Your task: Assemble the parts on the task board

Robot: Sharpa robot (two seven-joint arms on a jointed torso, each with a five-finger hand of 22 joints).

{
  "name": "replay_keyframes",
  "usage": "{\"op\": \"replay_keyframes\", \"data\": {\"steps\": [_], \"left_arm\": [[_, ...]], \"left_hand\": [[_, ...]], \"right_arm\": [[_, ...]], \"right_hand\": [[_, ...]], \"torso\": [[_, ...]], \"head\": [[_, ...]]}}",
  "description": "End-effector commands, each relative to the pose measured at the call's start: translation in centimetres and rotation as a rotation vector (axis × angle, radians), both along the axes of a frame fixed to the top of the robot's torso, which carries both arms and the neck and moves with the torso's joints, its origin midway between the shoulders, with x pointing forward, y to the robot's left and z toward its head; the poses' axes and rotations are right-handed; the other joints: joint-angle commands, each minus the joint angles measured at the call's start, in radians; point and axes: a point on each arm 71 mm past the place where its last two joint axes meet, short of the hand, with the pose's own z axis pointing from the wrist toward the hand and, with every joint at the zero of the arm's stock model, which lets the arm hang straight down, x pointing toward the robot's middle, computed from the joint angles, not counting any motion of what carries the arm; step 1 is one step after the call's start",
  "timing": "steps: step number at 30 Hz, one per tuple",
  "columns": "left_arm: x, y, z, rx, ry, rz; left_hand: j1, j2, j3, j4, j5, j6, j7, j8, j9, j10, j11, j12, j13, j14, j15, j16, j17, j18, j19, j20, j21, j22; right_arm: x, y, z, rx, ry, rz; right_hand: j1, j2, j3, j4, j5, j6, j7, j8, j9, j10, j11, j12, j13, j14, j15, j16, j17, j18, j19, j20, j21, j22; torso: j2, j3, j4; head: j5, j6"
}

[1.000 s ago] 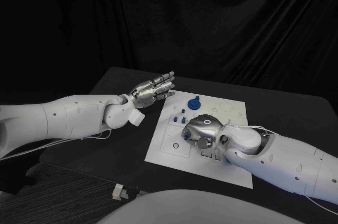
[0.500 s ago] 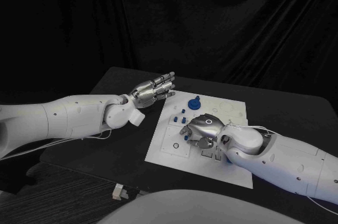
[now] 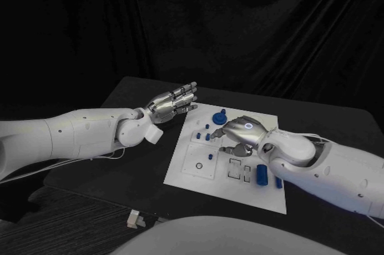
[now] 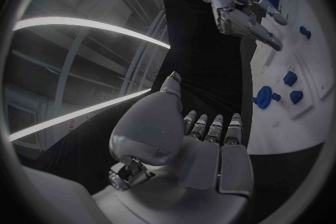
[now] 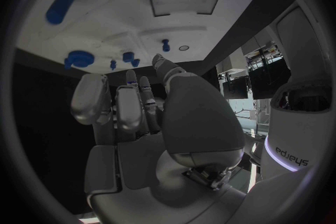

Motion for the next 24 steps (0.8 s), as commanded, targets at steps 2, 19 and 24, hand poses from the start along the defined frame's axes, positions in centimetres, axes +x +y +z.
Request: {"op": "replay_keyframes", "data": {"steps": [2,19,24], "left_arm": [[-0.1,-0.1,0.1,-0.019,-0.005,-0.001],[-0.2,0.0,0.2,-0.032,-0.02,0.004],[-0.2,-0.1,0.3,-0.04,-0.022,-0.004]], "left_hand": [[-0.003,0.009,0.001,-0.004,0.005,-0.001,0.008,0.003,0.001,-0.001,0.006,-0.003,-0.001,-0.002,0.006,-0.007,-0.002,0.006,-0.002,0.006,-0.002,0.001],[0.0,0.007,-0.002,-0.01,0.011,0.003,0.011,0.005,0.002,-0.001,0.01,-0.003,-0.001,-0.002,0.0,-0.007,-0.002,0.008,-0.002,0.006,-0.001,0.001],[0.0,0.005,-0.003,-0.011,0.013,0.004,0.011,0.005,0.002,-0.001,0.009,-0.003,-0.001,-0.002,-0.002,-0.007,-0.002,0.008,-0.002,0.006,-0.001,0.001]], "right_arm": [[1.5,-1.9,2.8,-0.018,-0.031,-0.056],[4.4,-10.9,4.0,-0.147,0.068,-0.241],[4.5,-11.3,2.7,-0.157,0.093,-0.243]], "right_hand": [[-0.031,-0.039,-0.125,0.078,-0.049,0.01,-0.021,-0.005,-0.01,-0.11,-0.009,-0.027,-0.003,0.005,-0.017,-0.007,-0.005,0.006,-0.005,-0.013,-0.038,0.129],[0.028,-0.057,-0.234,0.188,-0.044,-0.106,-0.08,-0.017,-0.025,-0.143,0.008,0.01,0.004,0.004,-0.013,-0.086,-0.124,0.018,0.007,-0.014,-0.124,0.097],[0.028,-0.032,-0.216,0.186,-0.045,-0.005,-0.065,0.004,-0.013,-0.1,-0.001,0.02,0.003,0.007,-0.018,-0.09,-0.133,0.018,0.012,-0.017,-0.128,0.095]], "torso": [[-0.001,0.0001,0.0001],[-0.001,-0.0013,-0.0002],[-0.002,-0.0013,-0.0014]], "head": [[-0.011,0.0],[-0.027,0.0],[-0.028,0.0]]}}
